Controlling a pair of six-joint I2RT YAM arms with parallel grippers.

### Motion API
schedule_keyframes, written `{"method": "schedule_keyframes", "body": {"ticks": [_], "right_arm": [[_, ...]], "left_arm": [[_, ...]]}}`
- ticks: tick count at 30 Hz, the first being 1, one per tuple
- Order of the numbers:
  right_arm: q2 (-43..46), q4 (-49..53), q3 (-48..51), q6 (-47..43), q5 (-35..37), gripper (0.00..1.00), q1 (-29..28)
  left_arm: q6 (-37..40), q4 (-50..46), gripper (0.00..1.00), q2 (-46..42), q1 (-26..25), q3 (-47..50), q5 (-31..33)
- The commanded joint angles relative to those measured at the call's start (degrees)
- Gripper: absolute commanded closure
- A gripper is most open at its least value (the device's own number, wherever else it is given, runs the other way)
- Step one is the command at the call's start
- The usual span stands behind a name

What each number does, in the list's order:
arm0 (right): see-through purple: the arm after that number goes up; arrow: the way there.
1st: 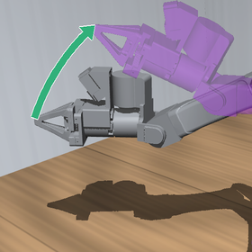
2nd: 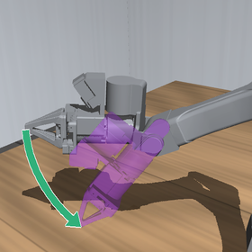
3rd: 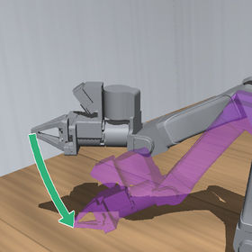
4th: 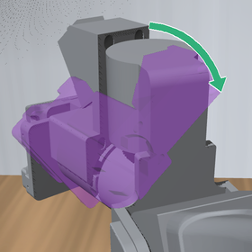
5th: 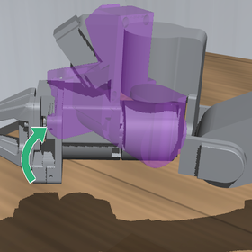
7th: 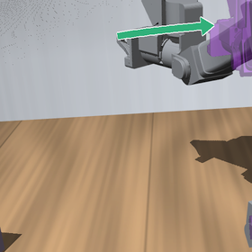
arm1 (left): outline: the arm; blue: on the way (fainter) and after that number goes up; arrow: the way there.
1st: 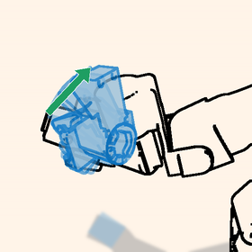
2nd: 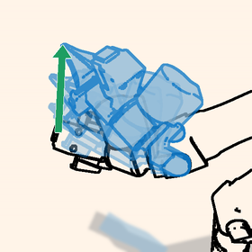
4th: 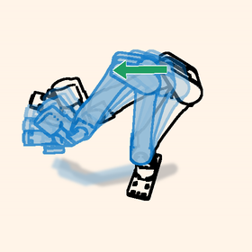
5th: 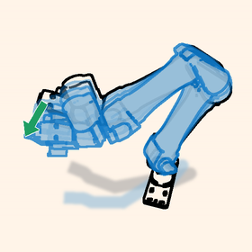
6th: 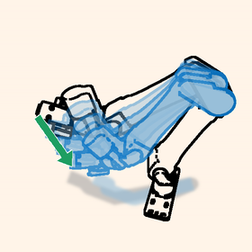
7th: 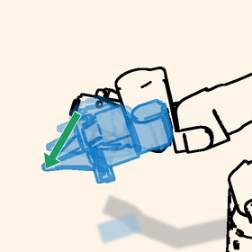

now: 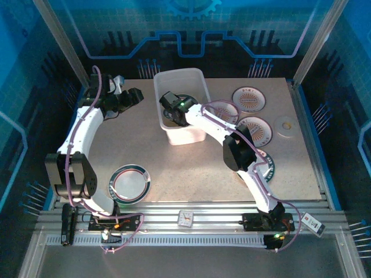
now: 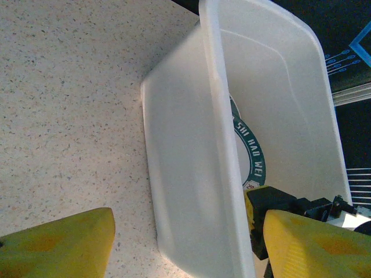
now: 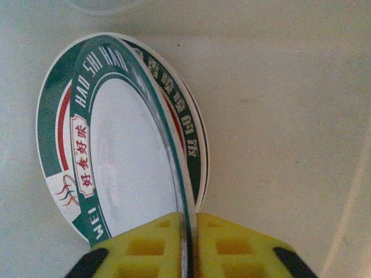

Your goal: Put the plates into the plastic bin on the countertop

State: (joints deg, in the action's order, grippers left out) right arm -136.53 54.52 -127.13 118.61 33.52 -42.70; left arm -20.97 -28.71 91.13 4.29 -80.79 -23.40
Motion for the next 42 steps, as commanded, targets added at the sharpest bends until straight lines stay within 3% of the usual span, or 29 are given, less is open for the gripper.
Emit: {"method": "schedule_keyframes", "body": {"ticks": [1,7,16,22,24,42], "right_arm": [[-1.0,-0.3,0.4,11.7,1.2,0.78,0.4],[-1.8,-1.8,1.1,10.9,0.5,0.65,0.5],[-1.6,-5.9,3.2,8.0,1.5,0.19,0.6],[0.0,-11.3,5.8,3.7,3.3,0.09,0.6],[0.9,-13.2,6.4,1.4,4.4,0.02,0.6],[8.3,-27.0,14.2,-15.8,5.3,0.00,0.9]], "left_arm": [[0.2,-1.1,0.30,0.8,0.5,0.1,-1.3],[0.2,-1.2,0.30,0.7,0.5,0.3,-1.3],[0.2,-1.3,0.30,0.9,0.5,0.5,-1.2],[0.2,-1.6,0.30,1.0,0.5,0.2,-0.9],[0.2,-1.8,0.30,1.1,0.5,0.2,-0.9],[0.0,-2.7,0.30,2.5,0.4,-1.2,-0.8]]}}
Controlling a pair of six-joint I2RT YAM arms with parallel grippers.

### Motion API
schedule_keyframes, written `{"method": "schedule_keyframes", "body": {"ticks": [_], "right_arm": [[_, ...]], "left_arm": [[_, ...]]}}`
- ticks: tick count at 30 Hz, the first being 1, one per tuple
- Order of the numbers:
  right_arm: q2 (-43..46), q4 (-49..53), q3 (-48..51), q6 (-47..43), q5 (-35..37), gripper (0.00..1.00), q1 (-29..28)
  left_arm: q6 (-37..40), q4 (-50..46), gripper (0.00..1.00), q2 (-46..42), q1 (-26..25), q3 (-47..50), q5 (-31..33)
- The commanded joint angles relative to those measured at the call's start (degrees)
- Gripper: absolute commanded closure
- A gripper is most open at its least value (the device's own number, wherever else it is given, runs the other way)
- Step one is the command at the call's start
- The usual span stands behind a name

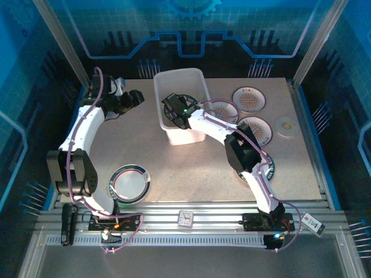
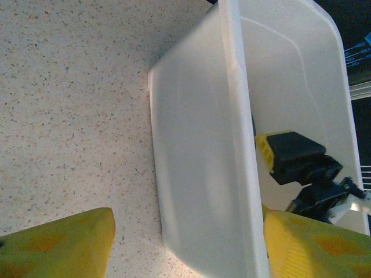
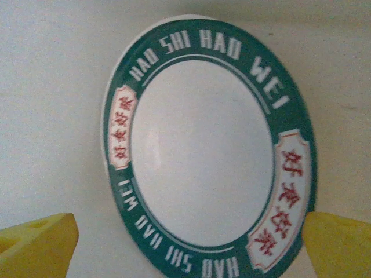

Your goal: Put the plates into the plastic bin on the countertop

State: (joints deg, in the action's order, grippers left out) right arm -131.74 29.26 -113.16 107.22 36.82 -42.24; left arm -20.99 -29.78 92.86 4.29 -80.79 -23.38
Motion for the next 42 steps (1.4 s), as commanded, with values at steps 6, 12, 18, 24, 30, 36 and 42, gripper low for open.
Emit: {"method": "schedule_keyframes", "body": {"ticks": [6,12,18,24,30,36,42], "right_arm": [[6.7,-5.9,1.2,-14.2,2.3,0.00,0.1],[10.0,-8.9,2.0,-24.0,2.2,0.00,0.1],[18.3,-16.3,6.6,-39.2,2.5,0.11,0.5],[28.4,-17.8,14.5,-52.8,-1.6,0.25,1.8],[36.9,-17.3,23.2,-66.6,-16.9,0.49,4.1],[40.0,-8.7,24.0,-75.4,-30.4,0.64,4.0],[41.0,-5.0,26.8,-80.9,-40.7,0.65,0.9]], "left_arm": [[-0.1,-1.6,0.30,0.8,0.2,-1.5,-0.6],[-0.3,-1.5,0.31,0.7,-0.7,-1.9,-0.4],[-0.4,-1.5,0.31,0.0,-2.0,-1.8,0.1],[0.0,-3.7,0.31,-1.7,-2.4,-1.2,1.8],[-0.2,-10.6,0.30,-5.1,-1.9,0.8,7.6],[-3.2,-15.0,0.31,-11.9,1.6,8.3,10.9],[-3.1,-18.6,0.31,-20.9,6.0,18.4,13.7]]}}
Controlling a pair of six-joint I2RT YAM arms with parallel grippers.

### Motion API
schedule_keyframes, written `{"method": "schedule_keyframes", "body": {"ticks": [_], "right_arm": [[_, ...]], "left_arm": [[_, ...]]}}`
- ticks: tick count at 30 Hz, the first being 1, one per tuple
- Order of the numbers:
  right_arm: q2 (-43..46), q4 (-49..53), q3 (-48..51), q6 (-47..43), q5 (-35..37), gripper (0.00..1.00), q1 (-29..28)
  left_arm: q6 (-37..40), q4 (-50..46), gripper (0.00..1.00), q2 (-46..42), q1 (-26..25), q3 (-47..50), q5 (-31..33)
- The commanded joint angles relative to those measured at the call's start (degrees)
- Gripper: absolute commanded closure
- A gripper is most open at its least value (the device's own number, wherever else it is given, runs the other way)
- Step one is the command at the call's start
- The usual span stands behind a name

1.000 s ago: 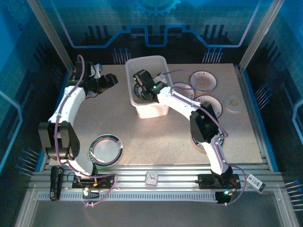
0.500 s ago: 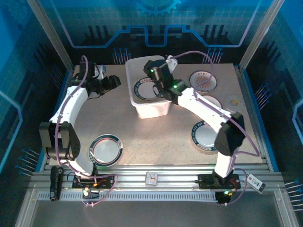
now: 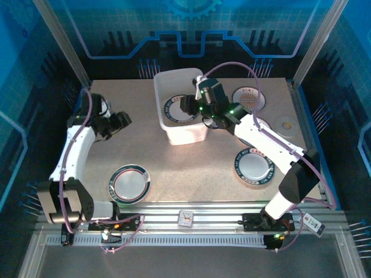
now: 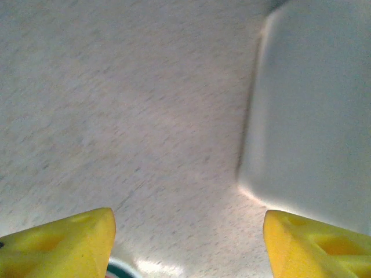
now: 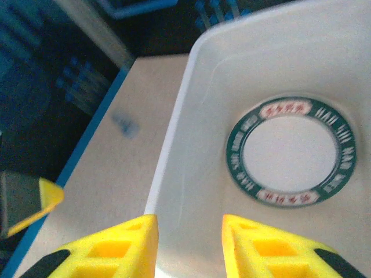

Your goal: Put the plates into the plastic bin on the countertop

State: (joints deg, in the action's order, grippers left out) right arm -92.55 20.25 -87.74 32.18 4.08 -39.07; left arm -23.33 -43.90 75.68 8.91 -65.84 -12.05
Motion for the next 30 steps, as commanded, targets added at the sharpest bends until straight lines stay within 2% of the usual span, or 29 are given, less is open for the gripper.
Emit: {"method": "schedule_keyframes", "body": {"ticks": [1,8,14,21,30], "right_arm": [[1.8,4.0,2.0,-7.1,-9.3,0.65,-3.3],[-4.9,7.5,0.6,-7.6,-15.4,0.66,-9.4],[-13.0,9.1,-4.4,-5.8,-18.5,0.66,-13.8],[-23.7,16.3,-15.7,-6.9,-18.3,0.67,-18.6],[-37.8,26.1,-29.8,-7.1,-20.7,0.69,-19.7]], "left_arm": [[-1.3,-4.4,0.30,-5.2,2.0,5.6,2.3],[-4.9,-4.0,0.31,-10.1,4.5,14.3,-1.4],[-7.0,-3.0,0.31,-11.6,6.9,19.9,-0.5],[-8.2,0.0,0.31,-10.9,9.1,17.6,-1.6],[-7.9,1.6,0.30,-11.7,11.8,14.7,-1.4]]}}
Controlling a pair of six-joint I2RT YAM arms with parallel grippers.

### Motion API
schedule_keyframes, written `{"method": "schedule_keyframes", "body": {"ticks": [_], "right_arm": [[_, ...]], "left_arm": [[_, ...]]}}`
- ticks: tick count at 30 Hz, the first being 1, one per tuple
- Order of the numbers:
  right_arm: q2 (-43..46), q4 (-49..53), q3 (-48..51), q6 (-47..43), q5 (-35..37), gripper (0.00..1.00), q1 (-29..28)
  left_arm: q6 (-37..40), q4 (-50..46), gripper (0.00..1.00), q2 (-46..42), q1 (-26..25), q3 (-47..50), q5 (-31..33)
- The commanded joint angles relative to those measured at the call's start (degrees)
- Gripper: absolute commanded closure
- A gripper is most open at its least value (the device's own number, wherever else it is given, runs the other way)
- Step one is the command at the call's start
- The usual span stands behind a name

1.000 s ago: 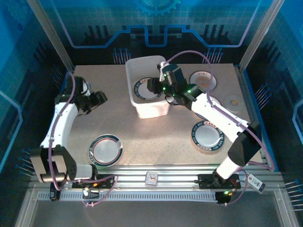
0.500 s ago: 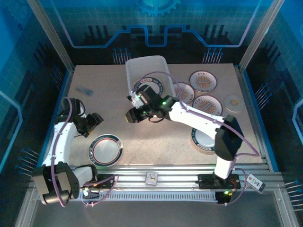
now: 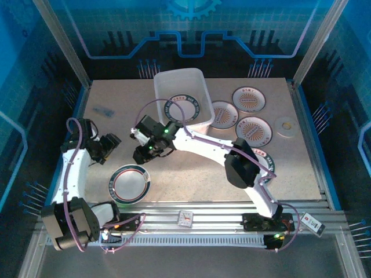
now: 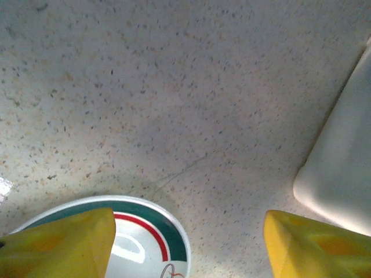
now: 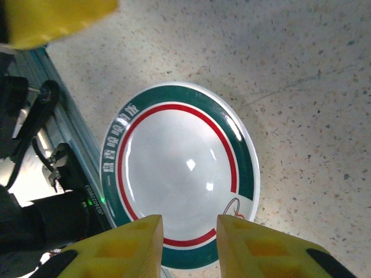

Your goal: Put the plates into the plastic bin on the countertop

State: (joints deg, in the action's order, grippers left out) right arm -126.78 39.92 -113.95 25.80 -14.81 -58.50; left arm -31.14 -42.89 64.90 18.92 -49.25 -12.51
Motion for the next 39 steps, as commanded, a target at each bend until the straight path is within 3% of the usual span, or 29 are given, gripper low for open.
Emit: {"method": "schedule_keyframes", "body": {"ticks": [1,14,27,39], "right_arm": [[-4.6,7.2,-4.7,-1.0,-1.7,0.69,-0.2],[-16.1,16.0,-14.8,-0.7,-1.3,0.63,-1.1],[-20.6,19.1,-19.3,-1.0,-2.4,0.63,-2.0],[-23.9,20.2,-21.4,-0.5,-4.6,0.73,-1.6]], "left_arm": [[-0.3,0.6,0.30,-1.2,2.5,-2.1,-0.9],[-0.9,2.8,0.30,-6.1,4.6,-0.5,-4.8],[-0.6,3.2,0.30,-8.2,4.6,1.4,-6.2],[-0.3,3.3,0.30,-8.5,4.6,2.2,-5.9]]}}
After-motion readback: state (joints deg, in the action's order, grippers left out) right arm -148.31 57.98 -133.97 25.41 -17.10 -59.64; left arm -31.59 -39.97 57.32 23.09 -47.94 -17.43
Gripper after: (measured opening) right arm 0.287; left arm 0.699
